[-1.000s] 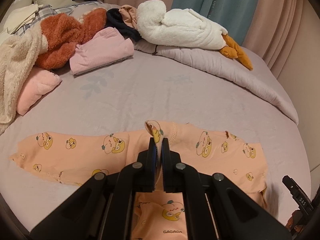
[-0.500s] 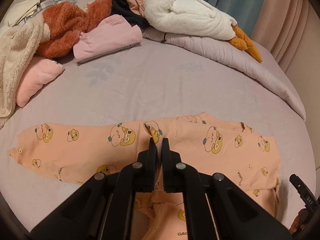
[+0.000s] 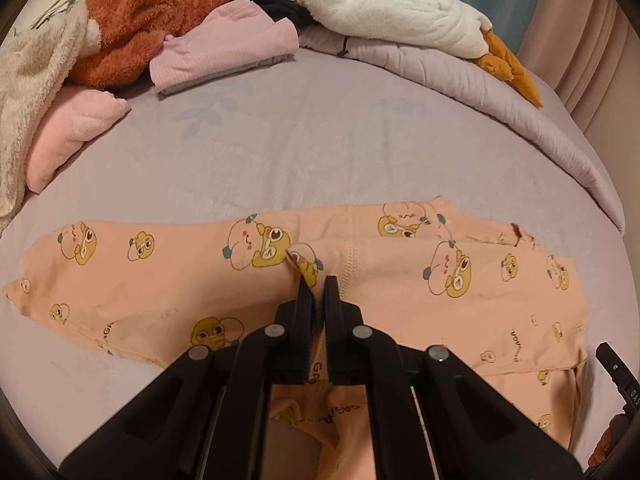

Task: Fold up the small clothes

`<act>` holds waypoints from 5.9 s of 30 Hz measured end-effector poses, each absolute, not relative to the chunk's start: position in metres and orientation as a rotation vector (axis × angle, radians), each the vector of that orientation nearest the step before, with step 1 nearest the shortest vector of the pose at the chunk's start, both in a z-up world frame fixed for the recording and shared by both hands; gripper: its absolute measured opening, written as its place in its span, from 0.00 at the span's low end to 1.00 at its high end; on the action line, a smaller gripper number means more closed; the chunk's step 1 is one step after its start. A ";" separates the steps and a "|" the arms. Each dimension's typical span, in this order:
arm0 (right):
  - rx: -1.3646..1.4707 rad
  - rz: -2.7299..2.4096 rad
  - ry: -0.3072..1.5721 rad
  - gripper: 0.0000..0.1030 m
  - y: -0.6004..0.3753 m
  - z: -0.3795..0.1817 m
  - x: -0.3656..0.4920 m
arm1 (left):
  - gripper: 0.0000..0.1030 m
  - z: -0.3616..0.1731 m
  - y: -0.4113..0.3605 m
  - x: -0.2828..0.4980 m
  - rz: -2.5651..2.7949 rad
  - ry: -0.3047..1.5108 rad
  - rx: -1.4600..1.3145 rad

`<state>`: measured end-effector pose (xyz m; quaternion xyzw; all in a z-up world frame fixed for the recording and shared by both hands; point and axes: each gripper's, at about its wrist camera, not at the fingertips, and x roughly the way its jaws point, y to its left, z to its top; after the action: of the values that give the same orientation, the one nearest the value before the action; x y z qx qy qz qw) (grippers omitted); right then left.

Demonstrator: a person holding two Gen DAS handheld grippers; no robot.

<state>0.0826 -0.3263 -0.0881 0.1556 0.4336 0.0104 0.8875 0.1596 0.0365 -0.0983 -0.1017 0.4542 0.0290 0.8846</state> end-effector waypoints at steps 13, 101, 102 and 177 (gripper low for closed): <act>0.310 0.027 0.928 0.74 -0.322 -0.094 0.088 | 0.06 -0.112 0.040 0.166 0.071 0.976 -0.211; 0.277 0.049 0.891 0.74 -0.248 -0.035 0.040 | 0.48 -0.123 0.295 0.050 0.348 0.859 -0.801; 0.274 0.050 0.893 0.74 -0.247 -0.035 0.041 | 0.46 -0.124 0.296 0.051 0.347 0.860 -0.807; 0.241 0.249 0.971 0.74 -0.188 -0.050 0.081 | 0.43 -0.096 0.133 0.073 0.039 0.944 -0.415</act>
<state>0.0805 -0.1882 -0.0504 0.1154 0.4643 0.1190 0.8700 0.0727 0.1335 -0.0957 -0.1984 0.4512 0.0186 0.8699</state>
